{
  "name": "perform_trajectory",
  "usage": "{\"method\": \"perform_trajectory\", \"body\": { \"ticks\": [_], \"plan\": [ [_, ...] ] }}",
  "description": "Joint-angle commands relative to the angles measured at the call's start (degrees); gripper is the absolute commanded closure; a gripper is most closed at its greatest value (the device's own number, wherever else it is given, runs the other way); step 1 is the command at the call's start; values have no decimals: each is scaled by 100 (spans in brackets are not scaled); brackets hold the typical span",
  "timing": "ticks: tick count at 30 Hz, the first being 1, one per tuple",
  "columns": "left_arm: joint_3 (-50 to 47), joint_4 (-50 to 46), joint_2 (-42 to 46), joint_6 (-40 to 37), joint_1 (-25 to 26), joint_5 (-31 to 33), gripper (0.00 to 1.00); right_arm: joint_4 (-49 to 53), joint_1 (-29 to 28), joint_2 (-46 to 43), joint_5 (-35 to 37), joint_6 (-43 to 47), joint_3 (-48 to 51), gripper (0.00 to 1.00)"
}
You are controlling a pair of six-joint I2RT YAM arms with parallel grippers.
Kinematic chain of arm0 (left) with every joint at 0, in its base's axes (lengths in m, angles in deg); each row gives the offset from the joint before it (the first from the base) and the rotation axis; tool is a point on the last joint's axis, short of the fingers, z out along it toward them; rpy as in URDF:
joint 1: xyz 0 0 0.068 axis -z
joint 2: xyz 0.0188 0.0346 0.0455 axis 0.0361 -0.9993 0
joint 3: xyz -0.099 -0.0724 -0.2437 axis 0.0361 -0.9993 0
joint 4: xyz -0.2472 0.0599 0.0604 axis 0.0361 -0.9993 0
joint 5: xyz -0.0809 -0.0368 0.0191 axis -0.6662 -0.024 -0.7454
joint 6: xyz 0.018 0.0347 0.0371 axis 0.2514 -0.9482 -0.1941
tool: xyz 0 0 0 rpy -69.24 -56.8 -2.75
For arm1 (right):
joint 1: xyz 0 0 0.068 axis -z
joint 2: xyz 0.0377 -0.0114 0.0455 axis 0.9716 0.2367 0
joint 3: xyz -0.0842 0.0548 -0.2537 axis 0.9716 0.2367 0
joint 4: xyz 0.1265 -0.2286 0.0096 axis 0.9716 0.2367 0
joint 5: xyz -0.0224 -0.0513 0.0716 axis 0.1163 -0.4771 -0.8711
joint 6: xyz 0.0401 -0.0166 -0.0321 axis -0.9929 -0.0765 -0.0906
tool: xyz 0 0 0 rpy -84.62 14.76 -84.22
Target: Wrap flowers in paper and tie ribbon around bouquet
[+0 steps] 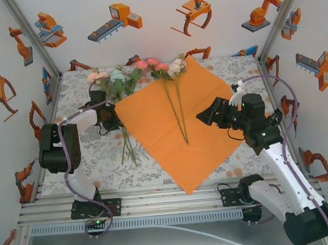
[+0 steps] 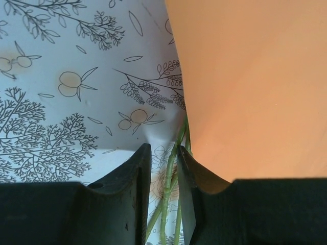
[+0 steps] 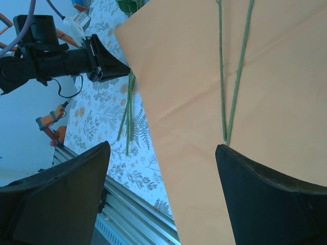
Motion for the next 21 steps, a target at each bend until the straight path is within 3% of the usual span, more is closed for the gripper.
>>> {"method": "perform_trajectory", "body": {
  "ticks": [1,7,15,21],
  "plan": [
    [-49,-30,-165,-237,-20,-372,67,-96,-51,-73,-10,-75,78,24],
    [-84,110,-82,-383,-3,-677,64,-70,-56,-41,8,-84,66,24],
    [49,-77,-399,-488,101,-375,65,-14,-48,-76,47,-93,70,24],
    [279,-567,-573,-465,181,358,80,84,-53,-163,103,-86,60,24]
  ]
}}
